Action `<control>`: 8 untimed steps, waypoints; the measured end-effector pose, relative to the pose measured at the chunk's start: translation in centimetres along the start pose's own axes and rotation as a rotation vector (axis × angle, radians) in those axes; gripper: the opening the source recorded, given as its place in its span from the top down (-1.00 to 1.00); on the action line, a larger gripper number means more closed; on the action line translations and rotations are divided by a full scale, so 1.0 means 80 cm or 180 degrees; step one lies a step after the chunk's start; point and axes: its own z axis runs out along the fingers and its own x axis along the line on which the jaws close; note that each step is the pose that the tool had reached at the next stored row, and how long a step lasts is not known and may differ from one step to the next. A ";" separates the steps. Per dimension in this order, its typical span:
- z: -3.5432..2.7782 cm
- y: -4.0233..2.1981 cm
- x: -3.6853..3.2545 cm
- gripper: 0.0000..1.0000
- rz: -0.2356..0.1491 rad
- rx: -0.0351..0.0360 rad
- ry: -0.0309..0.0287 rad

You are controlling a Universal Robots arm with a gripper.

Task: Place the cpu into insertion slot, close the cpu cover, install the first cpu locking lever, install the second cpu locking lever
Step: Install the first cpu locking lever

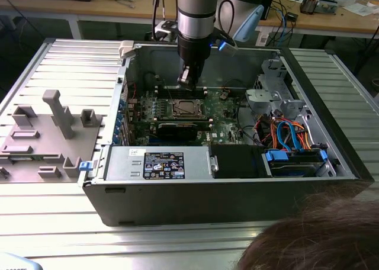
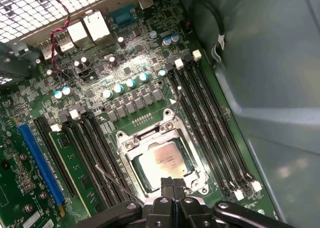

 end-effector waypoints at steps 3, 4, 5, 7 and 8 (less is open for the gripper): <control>0.0000 0.0000 0.0000 0.79 0.0061 0.0002 0.0001; 0.0000 0.0000 0.0000 0.79 0.0074 0.0002 0.0001; 0.0000 0.0000 0.0000 0.79 0.0085 0.0003 0.0001; 0.0000 0.0000 0.0000 0.79 0.0108 0.0004 0.0002; 0.0000 0.0000 0.0000 0.79 0.0128 0.0004 0.0002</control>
